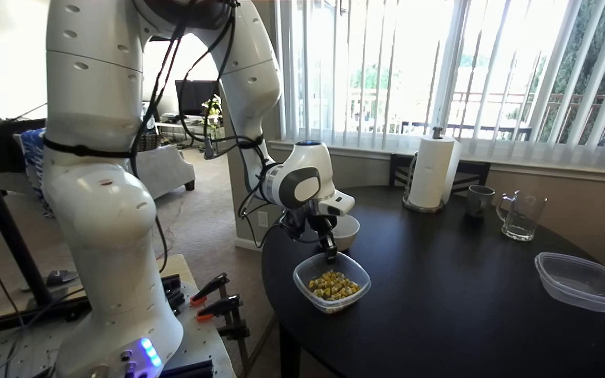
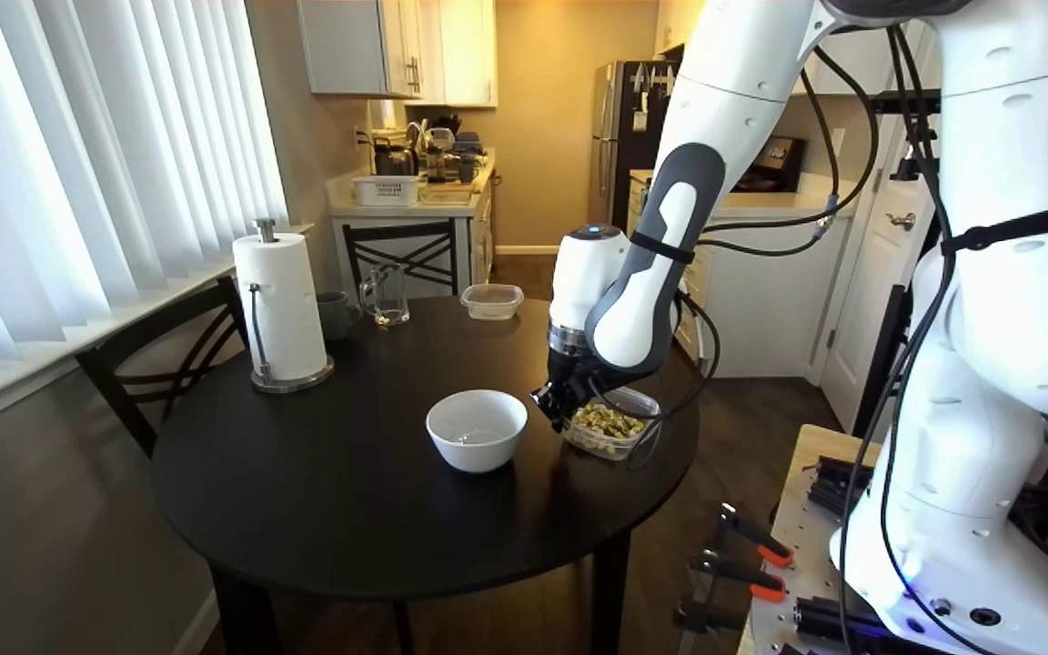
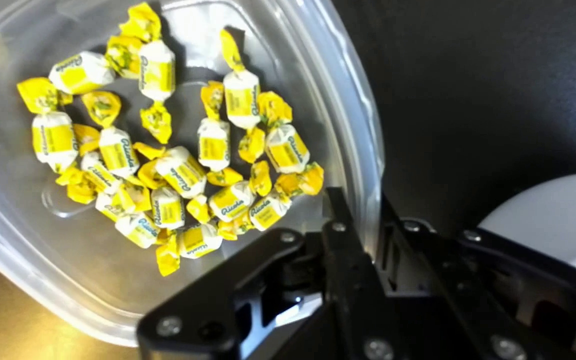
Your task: Pour the contents of the lunchbox into the white bowl
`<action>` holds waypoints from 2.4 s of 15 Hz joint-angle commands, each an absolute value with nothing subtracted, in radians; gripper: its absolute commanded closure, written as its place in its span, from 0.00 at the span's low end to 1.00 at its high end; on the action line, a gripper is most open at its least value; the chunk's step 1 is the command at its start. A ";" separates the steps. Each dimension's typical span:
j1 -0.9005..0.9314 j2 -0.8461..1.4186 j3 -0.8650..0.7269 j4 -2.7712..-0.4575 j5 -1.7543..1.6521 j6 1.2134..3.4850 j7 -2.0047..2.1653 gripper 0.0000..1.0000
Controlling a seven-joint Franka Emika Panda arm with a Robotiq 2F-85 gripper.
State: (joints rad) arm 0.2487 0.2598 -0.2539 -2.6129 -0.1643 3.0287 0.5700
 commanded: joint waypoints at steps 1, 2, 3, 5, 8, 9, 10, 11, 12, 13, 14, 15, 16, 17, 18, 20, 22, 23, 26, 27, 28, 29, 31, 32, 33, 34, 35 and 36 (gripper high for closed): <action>0.322 0.145 -0.374 -2.735 -0.177 3.138 0.598 0.97; 0.347 0.105 -0.430 -2.775 -0.224 3.191 0.631 0.97; 0.388 0.078 -0.497 -2.799 -0.242 3.228 0.630 0.97; 0.454 0.040 -0.617 -2.830 -0.258 3.307 0.593 1.00; 0.486 0.034 -0.658 -2.790 -0.231 3.330 0.570 0.99; 0.493 0.022 -0.663 -2.783 -0.231 3.322 0.568 0.99; 0.504 0.018 -0.663 -2.774 -0.231 3.316 0.566 0.99; 0.514 0.009 -0.667 -2.777 -0.226 3.320 0.557 0.99; 0.524 0.005 -0.663 -2.766 -0.226 3.310 0.560 0.99; 0.533 -0.001 -0.661 -2.762 -0.227 3.308 0.559 0.99; 0.365 -0.020 -0.451 -2.766 -0.119 3.316 0.456 0.99; 0.347 -0.042 -0.411 -2.773 -0.101 3.329 0.432 0.99; 0.301 -0.077 -0.330 -2.789 -0.067 3.343 0.395 0.99; 0.407 -0.110 -0.426 -2.801 -0.122 3.351 0.435 0.99; 0.386 -0.143 -0.375 -2.811 -0.113 3.358 0.430 0.99; 0.404 -0.219 -0.344 -2.832 -0.125 3.345 0.451 0.99; 0.491 -0.245 -0.364 -2.775 -0.169 3.295 0.506 0.99; 0.545 -0.279 -0.386 -2.778 -0.183 3.287 0.512 0.99; 0.713 -0.335 -0.477 -2.775 -0.210 3.295 0.513 0.99; 0.779 -0.351 -0.525 -2.775 -0.217 3.297 0.510 0.99; 0.841 -0.364 -0.576 -2.773 -0.223 3.300 0.506 0.99; 0.911 -0.383 -0.647 -2.779 -0.228 3.308 0.496 0.99; 1.072 -0.433 -0.818 -2.785 -0.252 3.313 0.474 0.99; 1.138 -0.460 -0.897 -2.785 -0.258 3.314 0.459 0.99; 1.199 -0.494 -0.980 -2.785 -0.267 3.311 0.440 0.99; 1.253 -0.527 -1.063 -2.786 -0.281 3.314 0.419 0.99; 1.302 -0.554 -1.144 -2.787 -0.292 3.326 0.392 0.99; 1.354 -0.576 -1.226 -2.772 -0.304 3.338 0.372 0.99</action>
